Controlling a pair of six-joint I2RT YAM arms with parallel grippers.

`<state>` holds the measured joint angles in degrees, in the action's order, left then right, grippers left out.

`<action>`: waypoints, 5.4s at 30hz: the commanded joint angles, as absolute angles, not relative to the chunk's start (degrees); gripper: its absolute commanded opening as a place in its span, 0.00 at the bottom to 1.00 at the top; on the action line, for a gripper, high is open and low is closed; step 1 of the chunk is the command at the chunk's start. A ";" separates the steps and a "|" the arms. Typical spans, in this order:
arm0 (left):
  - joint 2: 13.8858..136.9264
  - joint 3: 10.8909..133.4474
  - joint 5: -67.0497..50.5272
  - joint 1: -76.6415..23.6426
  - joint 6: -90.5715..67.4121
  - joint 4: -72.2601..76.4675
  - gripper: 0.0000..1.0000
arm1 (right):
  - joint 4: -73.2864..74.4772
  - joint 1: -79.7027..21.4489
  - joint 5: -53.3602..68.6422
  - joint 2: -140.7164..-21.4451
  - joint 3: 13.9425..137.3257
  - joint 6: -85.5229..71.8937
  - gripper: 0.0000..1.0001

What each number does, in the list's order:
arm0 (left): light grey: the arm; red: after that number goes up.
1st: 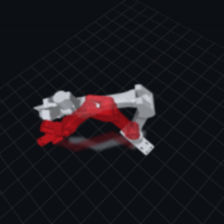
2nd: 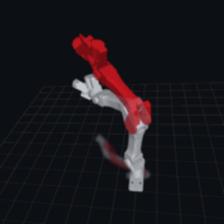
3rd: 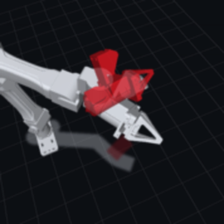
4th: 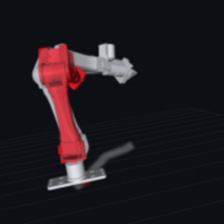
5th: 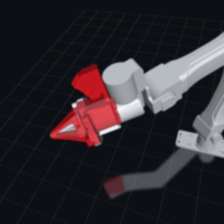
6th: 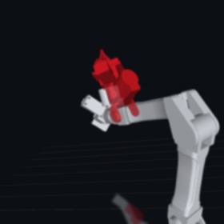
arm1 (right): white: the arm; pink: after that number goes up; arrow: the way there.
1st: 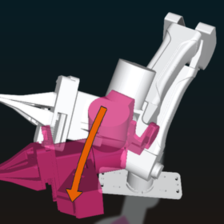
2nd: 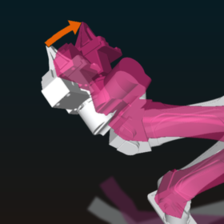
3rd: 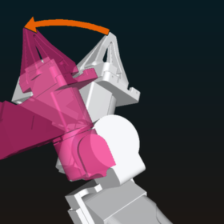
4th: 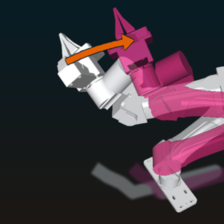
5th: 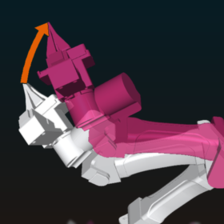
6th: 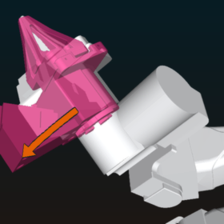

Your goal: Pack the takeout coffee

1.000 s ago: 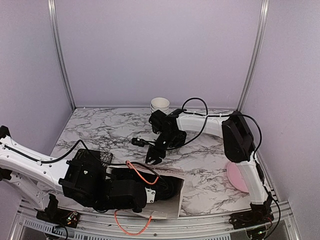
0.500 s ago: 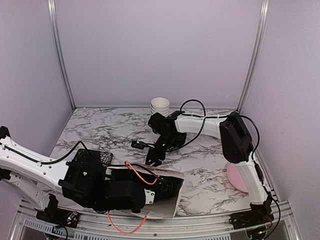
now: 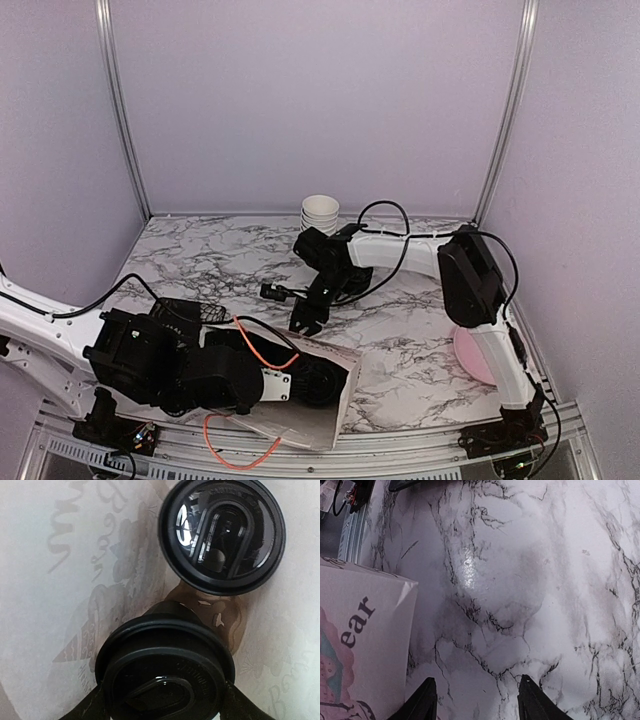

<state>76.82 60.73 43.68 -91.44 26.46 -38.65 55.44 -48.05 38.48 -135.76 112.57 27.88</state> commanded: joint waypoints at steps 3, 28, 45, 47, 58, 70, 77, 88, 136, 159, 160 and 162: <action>75.58 58.90 39.78 -91.07 29.24 -36.41 0.44 | 56.87 -48.69 39.20 -137.61 114.52 27.98 0.54; 79.46 57.66 39.47 -88.80 31.59 -35.86 0.43 | 57.50 -48.95 40.33 -138.53 114.70 27.80 0.54; 78.79 58.98 36.01 -88.51 30.88 -39.88 0.40 | 57.73 -49.12 40.60 -138.34 114.71 27.87 0.54; 78.70 59.26 34.85 -88.51 30.66 -40.21 0.40 | 57.74 -49.08 40.25 -138.33 114.58 27.88 0.54; 76.13 61.81 39.46 -88.63 29.65 -41.66 0.40 | 57.31 -49.09 38.91 -138.44 114.76 27.58 0.55; 76.13 60.56 34.32 -88.60 28.88 -43.59 0.39 | 57.15 -49.13 38.23 -139.04 115.18 27.19 0.56; 76.97 60.38 35.18 -88.35 30.13 -41.91 0.39 | 57.21 -49.10 38.32 -139.22 115.22 27.14 0.56; 78.04 60.11 34.78 -87.46 30.48 -39.14 0.40 | 57.27 -49.82 38.32 -138.94 115.31 27.33 0.56; 71.73 55.94 32.05 -86.83 28.99 -40.27 0.38 | 56.40 -51.00 26.80 -131.06 114.31 26.97 0.62; 76.65 55.22 29.27 -84.78 30.01 -38.94 0.38 | 56.26 -50.93 26.23 -132.19 112.02 28.01 0.63; 76.71 55.60 28.59 -84.67 29.68 -39.45 0.38 | 56.33 -50.83 26.48 -131.70 111.59 28.20 0.63; 77.06 56.87 26.20 -84.30 28.59 -41.52 0.39 | 57.12 -50.29 27.32 -130.89 111.36 28.72 0.63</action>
